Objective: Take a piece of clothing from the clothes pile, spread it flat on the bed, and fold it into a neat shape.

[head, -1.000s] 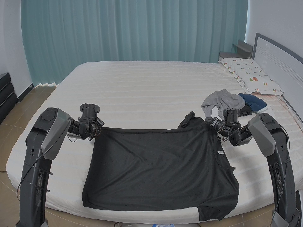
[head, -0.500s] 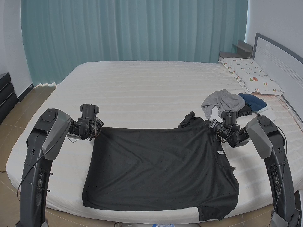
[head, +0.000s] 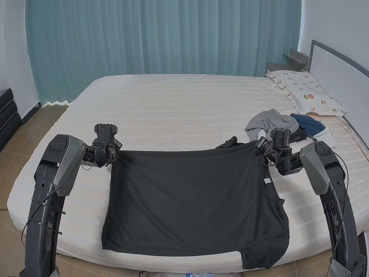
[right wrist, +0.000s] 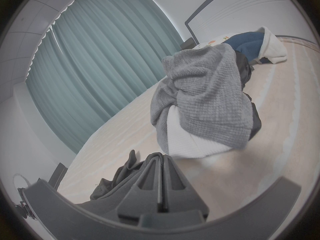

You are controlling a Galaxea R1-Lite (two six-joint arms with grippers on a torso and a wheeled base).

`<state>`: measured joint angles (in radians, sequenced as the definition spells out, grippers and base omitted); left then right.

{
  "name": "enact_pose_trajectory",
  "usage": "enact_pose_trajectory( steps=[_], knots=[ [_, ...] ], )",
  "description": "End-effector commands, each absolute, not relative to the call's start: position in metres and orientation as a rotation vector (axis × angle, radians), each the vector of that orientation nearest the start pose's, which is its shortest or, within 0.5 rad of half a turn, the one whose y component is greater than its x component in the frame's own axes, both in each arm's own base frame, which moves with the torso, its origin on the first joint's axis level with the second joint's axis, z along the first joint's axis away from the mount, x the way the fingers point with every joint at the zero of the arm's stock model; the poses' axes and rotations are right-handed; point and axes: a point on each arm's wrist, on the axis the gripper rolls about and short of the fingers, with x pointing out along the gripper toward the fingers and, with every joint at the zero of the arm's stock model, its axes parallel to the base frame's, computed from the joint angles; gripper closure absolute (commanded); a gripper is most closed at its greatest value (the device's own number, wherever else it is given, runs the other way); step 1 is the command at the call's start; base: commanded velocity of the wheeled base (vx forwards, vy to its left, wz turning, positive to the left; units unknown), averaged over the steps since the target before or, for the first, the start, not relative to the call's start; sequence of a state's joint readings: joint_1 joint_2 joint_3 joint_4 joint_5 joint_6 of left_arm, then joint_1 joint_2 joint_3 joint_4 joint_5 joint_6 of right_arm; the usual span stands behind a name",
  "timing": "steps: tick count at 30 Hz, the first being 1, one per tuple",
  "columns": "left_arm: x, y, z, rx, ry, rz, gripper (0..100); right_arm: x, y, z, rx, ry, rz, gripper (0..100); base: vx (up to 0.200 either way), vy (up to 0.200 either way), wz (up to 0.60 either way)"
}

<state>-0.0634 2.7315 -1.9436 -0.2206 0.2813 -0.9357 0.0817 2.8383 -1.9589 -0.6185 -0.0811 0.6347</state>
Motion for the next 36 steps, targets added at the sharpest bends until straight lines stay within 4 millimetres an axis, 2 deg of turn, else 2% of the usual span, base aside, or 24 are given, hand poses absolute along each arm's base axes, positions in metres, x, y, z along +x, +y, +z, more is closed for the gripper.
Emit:
enact_pose_trajectory(
  steps=[1,5,9,14,23,24,28,29,32,36],
  knots=[
    [0.539,-0.026,-0.010,-0.809,0.413,0.458,100,0.557,0.044,-0.033,0.597,0.244,-0.090,100,0.000,0.000,0.00],
    [0.543,-0.023,-0.004,-0.819,0.387,0.452,100,0.556,0.047,-0.034,0.590,0.245,-0.085,100,0.000,0.000,0.00],
    [0.543,-0.023,-0.010,-0.814,0.396,0.458,100,0.556,0.048,-0.034,0.585,0.247,-0.083,100,0.000,0.000,0.00],
    [0.543,-0.027,-0.019,-0.800,0.417,0.461,100,0.556,0.047,-0.045,0.557,0.266,-0.085,100,0.000,0.000,0.00],
    [0.543,-0.028,-0.021,-0.799,0.420,0.461,100,0.554,0.049,-0.052,0.548,0.288,-0.089,100,0.000,0.000,0.00],
    [0.543,-0.028,-0.021,-0.799,0.420,0.461,100,0.554,0.049,-0.052,0.548,0.288,-0.089,0,0.000,0.000,0.00],
    [0.543,-0.028,-0.022,-0.798,0.423,0.462,100,0.554,0.050,-0.051,0.542,0.284,-0.085,0,0.000,0.000,0.00],
    [0.543,-0.028,-0.022,-0.798,0.423,0.462,0,0.554,0.050,-0.051,0.542,0.286,-0.086,0,0.000,0.000,0.00],
    [0.543,-0.028,-0.020,-0.799,0.420,0.461,0,0.553,0.047,-0.049,0.542,0.284,-0.092,0,0.000,0.000,0.00],
    [0.541,-0.028,-0.022,-0.799,0.431,0.467,0,0.552,0.044,-0.037,0.550,0.270,-0.097,0,0.000,0.000,0.00]
  ],
)
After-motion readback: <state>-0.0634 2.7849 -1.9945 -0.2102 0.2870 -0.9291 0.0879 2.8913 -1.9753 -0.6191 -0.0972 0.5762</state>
